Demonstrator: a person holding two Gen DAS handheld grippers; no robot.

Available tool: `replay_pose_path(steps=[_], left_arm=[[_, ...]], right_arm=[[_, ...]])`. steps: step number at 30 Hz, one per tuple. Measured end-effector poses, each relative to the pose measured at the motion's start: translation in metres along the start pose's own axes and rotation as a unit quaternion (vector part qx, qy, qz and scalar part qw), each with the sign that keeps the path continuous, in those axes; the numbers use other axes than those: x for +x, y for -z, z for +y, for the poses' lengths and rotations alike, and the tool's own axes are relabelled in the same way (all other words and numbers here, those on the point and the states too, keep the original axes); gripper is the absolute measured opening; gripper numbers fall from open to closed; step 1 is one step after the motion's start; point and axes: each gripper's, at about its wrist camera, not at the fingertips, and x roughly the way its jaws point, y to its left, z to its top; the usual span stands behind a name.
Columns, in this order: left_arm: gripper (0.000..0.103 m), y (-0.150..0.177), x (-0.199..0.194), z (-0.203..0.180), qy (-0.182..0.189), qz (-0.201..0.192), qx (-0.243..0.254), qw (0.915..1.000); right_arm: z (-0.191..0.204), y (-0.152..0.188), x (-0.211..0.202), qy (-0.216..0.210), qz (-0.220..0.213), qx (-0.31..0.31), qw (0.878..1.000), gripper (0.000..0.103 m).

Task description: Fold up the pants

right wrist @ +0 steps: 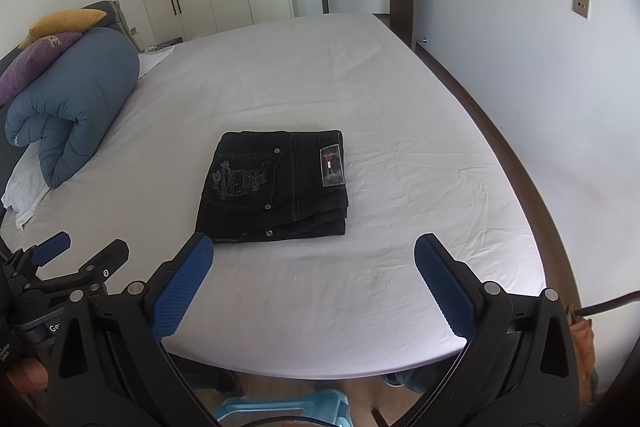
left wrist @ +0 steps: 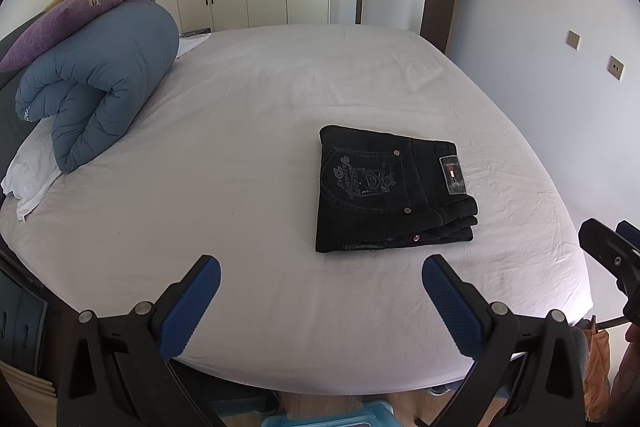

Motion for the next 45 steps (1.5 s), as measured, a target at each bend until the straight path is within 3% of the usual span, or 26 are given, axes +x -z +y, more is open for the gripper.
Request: replay_pose_path(steps=[45], left_arm=[[0.103, 0.003, 0.0, 0.002, -0.01, -0.001, 0.012, 0.9999]], right_arm=[[0.004, 0.019, 0.004, -0.005, 0.01, 0.0, 1.0, 0.103]])
